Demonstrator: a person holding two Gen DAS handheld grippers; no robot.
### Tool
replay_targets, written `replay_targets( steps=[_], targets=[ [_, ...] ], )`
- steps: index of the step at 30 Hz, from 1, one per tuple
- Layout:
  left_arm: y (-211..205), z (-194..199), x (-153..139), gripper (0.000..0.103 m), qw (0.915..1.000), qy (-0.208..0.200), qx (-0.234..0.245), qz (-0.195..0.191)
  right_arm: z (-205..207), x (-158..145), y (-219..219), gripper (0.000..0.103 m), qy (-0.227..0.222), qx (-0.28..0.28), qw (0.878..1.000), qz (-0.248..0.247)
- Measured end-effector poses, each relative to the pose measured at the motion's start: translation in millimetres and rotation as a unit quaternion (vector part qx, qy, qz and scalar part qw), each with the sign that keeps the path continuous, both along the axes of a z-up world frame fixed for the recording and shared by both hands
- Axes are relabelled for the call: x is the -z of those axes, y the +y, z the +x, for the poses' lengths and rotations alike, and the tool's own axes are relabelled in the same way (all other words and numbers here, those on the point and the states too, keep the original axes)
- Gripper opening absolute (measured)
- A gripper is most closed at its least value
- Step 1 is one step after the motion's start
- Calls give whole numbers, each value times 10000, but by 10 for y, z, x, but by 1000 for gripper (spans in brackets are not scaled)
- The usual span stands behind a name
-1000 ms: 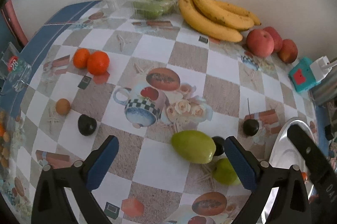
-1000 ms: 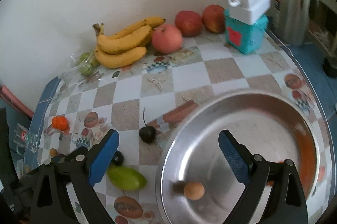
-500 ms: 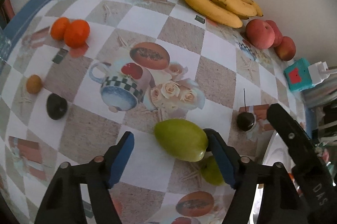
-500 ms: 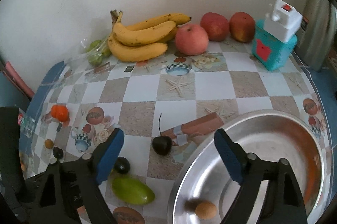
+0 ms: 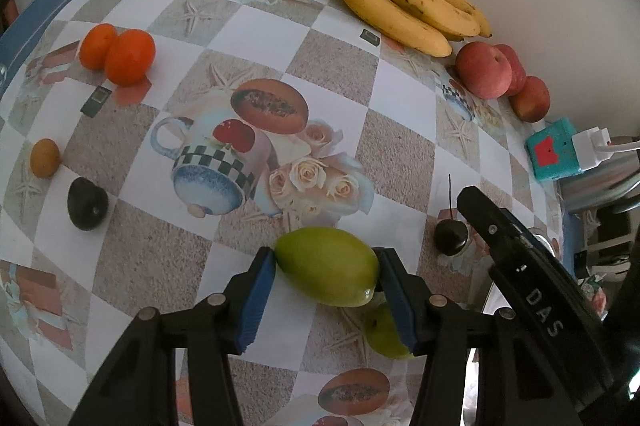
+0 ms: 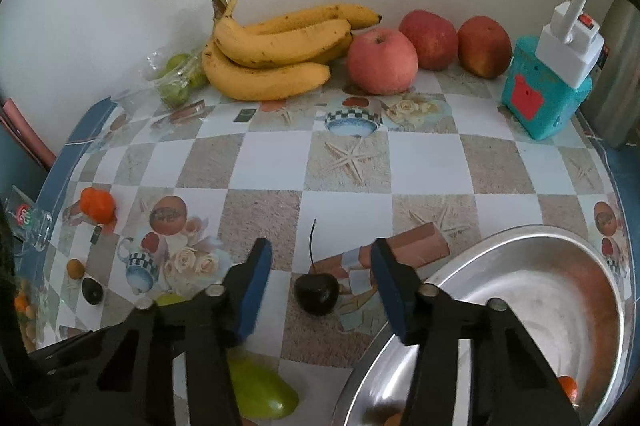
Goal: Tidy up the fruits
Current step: 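Grasp the green mango with the left tool while the right tool grasps the dark cherry, then carry the dark cherry over the steel bowl with the right tool while the left tool carries the mango there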
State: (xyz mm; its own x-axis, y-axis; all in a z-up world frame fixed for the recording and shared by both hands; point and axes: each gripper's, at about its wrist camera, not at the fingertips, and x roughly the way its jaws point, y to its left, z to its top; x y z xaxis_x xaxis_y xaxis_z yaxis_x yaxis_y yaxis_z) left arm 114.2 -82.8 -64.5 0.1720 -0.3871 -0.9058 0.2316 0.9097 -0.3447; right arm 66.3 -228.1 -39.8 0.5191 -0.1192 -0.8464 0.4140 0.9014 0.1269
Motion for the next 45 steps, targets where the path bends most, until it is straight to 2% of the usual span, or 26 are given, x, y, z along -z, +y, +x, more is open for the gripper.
replay_targets(
  steps=[5,12,19,23,37,45],
  targets=[
    [80,28,-1,57,9999,46,-135,-41,41,84,36,44,190,-81,9998,-73],
    [271,96,-88,57,9987,-31,-493,-144,85,220,112,41,467,-200,9986,-164],
    [410,144,-176,57,9972,-130,-701,-228,99,265,138,27,546,-208,9981,-207],
    [440,162,-201,57,9966,-154,-765,-256,83,244,122,26,494,-169,9985,-133],
    [470,146,-377,57,9959,-317,-773,-341,-116,-247,213,26,74,-104,9999,-36],
    [375,60,-507,57,9966,-476,-593,-312,-367,-418,174,26,47,244,9995,203]
  ],
)
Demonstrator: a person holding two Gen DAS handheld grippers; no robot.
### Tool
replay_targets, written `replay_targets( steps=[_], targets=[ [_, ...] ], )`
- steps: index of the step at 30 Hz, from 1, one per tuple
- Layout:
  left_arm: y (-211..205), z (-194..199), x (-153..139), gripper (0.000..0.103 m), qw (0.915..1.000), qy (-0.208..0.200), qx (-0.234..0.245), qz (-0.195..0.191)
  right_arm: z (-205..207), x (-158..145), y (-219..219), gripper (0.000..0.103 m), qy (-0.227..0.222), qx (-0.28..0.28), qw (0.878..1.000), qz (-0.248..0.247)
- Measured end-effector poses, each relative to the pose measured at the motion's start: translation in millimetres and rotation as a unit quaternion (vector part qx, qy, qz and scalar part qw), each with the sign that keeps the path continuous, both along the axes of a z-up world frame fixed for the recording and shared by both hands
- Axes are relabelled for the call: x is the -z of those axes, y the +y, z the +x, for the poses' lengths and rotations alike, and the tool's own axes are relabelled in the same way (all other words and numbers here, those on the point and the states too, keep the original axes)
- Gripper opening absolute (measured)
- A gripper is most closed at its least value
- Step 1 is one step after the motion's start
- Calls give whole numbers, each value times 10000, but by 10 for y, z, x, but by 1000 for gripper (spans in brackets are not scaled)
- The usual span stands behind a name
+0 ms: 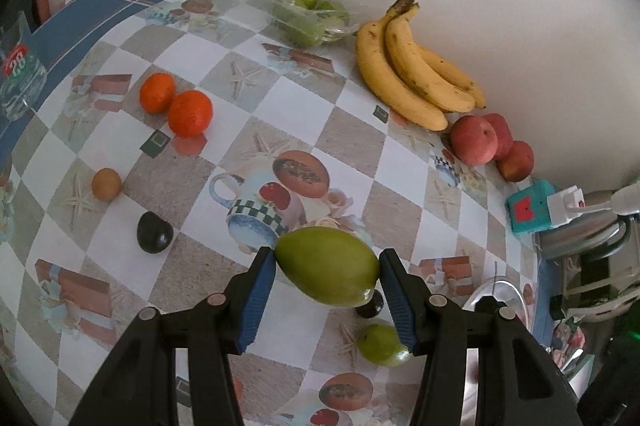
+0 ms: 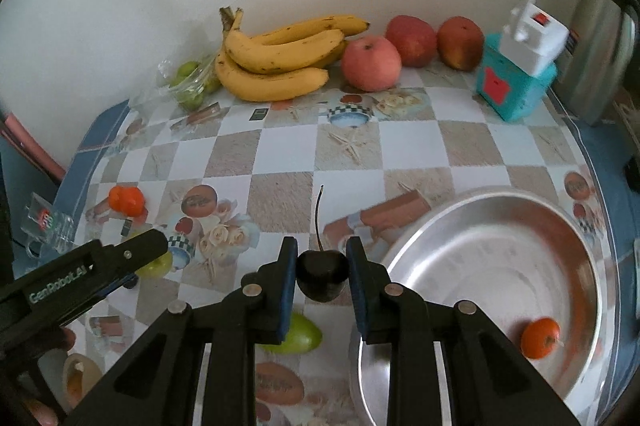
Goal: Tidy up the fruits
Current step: 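Carry the dark cherry over the steel bowl with the right tool while the left tool carries the mango there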
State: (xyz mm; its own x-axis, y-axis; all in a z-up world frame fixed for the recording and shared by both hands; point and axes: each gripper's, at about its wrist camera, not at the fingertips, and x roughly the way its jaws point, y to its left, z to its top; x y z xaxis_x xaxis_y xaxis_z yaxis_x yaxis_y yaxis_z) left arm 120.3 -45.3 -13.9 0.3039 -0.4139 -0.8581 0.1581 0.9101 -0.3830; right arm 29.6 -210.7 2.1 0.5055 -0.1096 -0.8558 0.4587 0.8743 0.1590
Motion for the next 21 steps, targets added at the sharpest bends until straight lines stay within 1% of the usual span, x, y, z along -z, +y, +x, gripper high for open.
replay_targets(
  steps=[8,13,21],
  targets=[
    [-192,-120,-79,57,9995,-151,251,64,-279,-174,-131,26,-75,347,9994,-28],
    [-385,-241,-150,57,9981,-322,510,153,-463,-205,-275,26,-103,603,9981,27],
    [-821,-551,-235,57,9912,-587,1164,235,-784,-161,-624,26,-28,1178,9930,58]
  ],
)
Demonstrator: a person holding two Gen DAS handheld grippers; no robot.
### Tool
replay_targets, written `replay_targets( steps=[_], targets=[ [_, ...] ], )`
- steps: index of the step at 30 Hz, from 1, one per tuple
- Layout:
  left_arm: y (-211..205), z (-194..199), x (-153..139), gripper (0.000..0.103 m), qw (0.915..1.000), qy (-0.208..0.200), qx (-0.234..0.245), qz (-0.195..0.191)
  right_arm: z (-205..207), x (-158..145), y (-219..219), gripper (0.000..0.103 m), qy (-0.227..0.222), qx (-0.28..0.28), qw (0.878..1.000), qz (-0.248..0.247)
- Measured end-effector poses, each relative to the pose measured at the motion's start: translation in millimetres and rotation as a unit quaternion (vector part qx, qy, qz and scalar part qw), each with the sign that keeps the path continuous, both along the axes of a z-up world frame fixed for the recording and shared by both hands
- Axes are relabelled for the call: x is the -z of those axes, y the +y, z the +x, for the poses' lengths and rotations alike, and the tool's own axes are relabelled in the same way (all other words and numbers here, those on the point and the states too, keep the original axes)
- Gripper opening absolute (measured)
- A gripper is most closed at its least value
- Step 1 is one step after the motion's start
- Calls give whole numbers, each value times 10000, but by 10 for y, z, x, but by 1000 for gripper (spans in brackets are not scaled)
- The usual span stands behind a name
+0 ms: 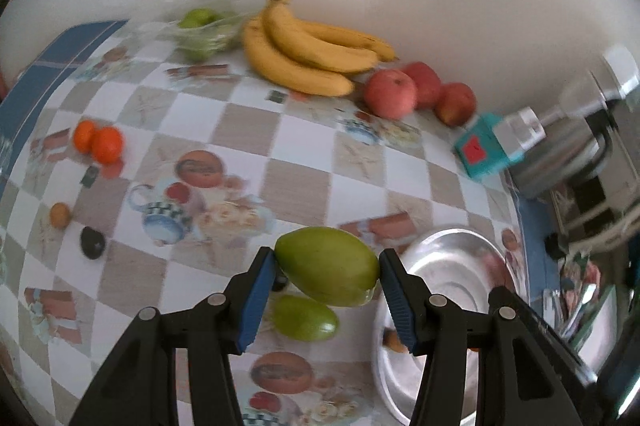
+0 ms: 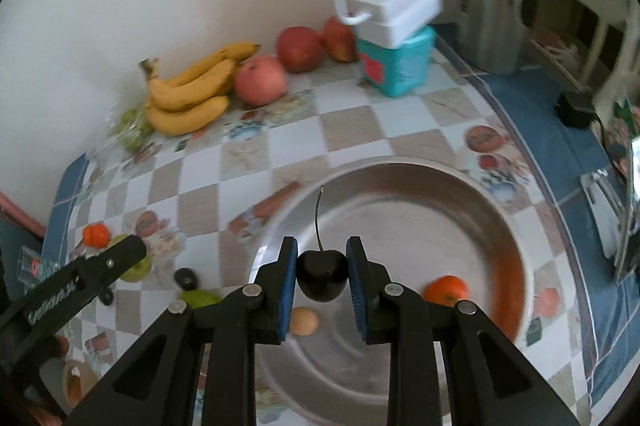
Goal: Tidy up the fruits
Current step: 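Carry the dark cherry over the steel bowl with the right tool while the left tool carries the mango there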
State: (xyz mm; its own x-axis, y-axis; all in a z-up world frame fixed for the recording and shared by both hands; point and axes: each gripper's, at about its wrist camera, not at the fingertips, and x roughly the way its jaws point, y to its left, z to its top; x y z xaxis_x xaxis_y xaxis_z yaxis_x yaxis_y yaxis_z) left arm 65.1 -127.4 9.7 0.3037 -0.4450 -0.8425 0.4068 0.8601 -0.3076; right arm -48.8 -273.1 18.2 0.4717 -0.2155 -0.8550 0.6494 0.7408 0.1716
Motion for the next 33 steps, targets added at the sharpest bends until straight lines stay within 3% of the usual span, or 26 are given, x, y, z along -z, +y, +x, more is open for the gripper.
replay_targets(
  steps=[14,33],
  targets=[
    [-632,-417,140,57,9944,-378,950,249,-339,55,-481,26,-82,681,9975,140],
    [-861,-534,417,57,9883,-581,1285,574,-320,415,-681,26,51,834,9958,378]
  ],
)
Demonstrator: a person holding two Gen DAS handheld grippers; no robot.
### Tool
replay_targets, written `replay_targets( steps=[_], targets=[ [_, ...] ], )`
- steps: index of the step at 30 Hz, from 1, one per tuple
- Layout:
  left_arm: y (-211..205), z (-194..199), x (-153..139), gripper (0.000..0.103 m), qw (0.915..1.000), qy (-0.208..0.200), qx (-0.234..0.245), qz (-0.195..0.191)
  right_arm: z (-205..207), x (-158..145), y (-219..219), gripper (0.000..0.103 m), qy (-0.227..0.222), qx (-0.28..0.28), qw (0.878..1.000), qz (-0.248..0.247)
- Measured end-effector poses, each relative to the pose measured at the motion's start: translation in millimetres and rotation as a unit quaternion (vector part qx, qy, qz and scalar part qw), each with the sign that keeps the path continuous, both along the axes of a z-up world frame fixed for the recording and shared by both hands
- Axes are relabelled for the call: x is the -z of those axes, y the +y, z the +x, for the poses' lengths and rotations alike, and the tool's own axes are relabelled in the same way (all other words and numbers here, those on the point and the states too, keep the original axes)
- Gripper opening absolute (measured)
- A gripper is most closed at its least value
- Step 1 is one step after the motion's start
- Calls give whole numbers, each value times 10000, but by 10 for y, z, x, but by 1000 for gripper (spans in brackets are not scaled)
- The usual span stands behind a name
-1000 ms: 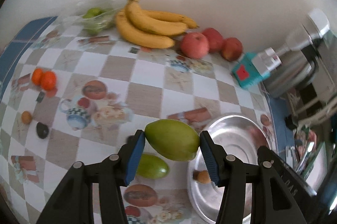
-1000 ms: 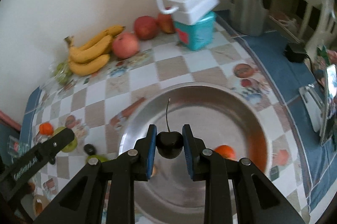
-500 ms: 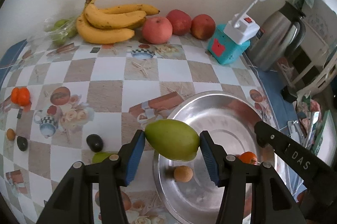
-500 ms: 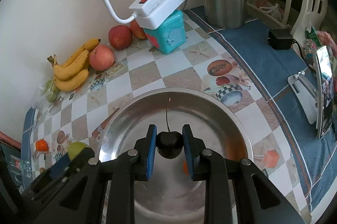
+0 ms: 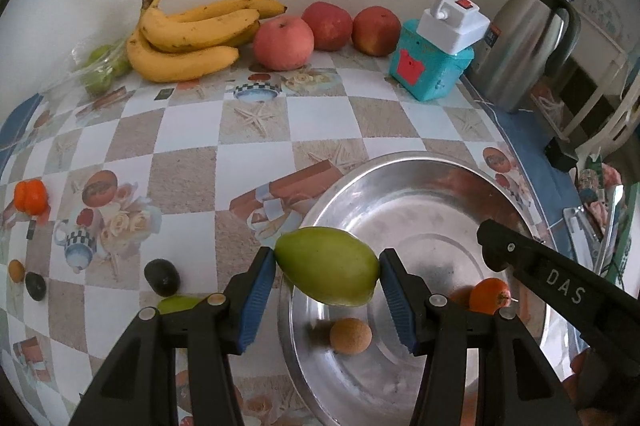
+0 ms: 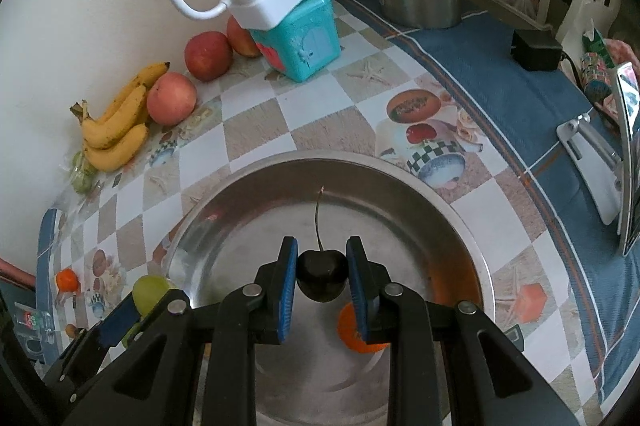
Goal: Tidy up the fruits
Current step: 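Carry the dark cherry over the steel bowl with the right tool while the left tool carries the mango there, then open the right tool to drop the cherry while the left tool drops the mango into the bowl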
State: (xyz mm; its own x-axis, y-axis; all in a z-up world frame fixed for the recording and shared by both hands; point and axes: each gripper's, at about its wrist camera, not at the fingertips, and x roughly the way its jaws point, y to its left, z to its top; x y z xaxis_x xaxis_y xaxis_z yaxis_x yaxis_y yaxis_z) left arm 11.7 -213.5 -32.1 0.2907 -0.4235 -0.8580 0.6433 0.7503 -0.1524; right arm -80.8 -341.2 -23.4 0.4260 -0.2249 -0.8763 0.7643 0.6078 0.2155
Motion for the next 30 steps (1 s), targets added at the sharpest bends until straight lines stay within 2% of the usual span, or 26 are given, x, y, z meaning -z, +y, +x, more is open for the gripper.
replay_targets(
  steps=[19,24,27,30],
  targets=[
    [-32,-18,10,57,10000,-35,78,50,34,63,-23,27,127,80,9998,100],
    [-34,-35,-21,61,9999,-48,102,2,14,11,-35,27,126,130,9998,33],
    [-12,-22,-78,62,9999,-79,81,-62,-1,-7,-40,37,143,163,9998,4],
    [22,16,-117,62,9999,-77,11,-104,-14,-48,-43,37,114,192,9997,-31]
  ],
)
